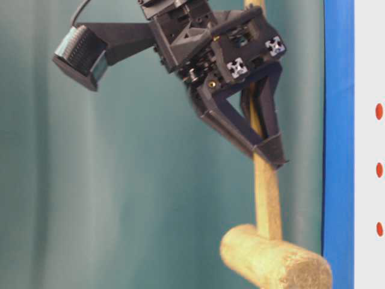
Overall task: Hit the mark with a hammer.
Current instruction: 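Lift the mallet and carry it over the board toward the left gripper, then close the left gripper around the mallet head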
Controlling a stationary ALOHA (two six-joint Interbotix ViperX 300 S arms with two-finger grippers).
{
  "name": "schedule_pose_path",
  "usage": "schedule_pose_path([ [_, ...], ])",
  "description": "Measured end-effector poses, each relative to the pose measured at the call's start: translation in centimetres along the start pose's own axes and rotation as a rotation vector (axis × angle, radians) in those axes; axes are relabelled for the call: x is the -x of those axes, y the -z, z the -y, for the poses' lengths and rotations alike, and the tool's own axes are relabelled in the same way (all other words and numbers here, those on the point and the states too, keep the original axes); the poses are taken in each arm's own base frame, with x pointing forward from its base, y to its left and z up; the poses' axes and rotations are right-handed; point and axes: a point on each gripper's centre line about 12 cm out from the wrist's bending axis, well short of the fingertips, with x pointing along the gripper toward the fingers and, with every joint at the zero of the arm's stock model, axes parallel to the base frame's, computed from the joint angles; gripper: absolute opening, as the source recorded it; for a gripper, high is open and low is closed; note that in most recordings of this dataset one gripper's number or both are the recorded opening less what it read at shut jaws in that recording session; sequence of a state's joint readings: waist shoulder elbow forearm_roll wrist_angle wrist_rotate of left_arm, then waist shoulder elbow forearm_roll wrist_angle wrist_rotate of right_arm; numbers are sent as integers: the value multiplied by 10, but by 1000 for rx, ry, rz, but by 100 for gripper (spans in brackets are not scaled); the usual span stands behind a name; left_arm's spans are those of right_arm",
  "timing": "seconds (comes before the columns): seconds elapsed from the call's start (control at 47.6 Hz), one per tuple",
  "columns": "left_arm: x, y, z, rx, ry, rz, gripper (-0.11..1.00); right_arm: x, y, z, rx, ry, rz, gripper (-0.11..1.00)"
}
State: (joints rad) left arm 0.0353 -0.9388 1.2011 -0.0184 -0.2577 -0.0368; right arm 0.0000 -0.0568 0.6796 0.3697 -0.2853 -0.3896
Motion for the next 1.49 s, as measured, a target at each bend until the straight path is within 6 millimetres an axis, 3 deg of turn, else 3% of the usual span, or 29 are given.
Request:
schedule_pose_path([
  [0.547,1,0,0,60,-2,2,0,1,-25,19,690,138,155,10],
  [0.715,1,-1,0,63,-2,5,0,2,-29,20,772,169,177,10],
  [1.22,-2,3,-2,106,-11,-16,1,3,-33,21,788,194,201,10],
  [1.304,-3,4,-5,118,-25,-16,13,3,-33,21,789,196,204,10],
  [1.493,-3,2,-7,185,-33,2,71,3,-33,22,792,199,204,10],
])
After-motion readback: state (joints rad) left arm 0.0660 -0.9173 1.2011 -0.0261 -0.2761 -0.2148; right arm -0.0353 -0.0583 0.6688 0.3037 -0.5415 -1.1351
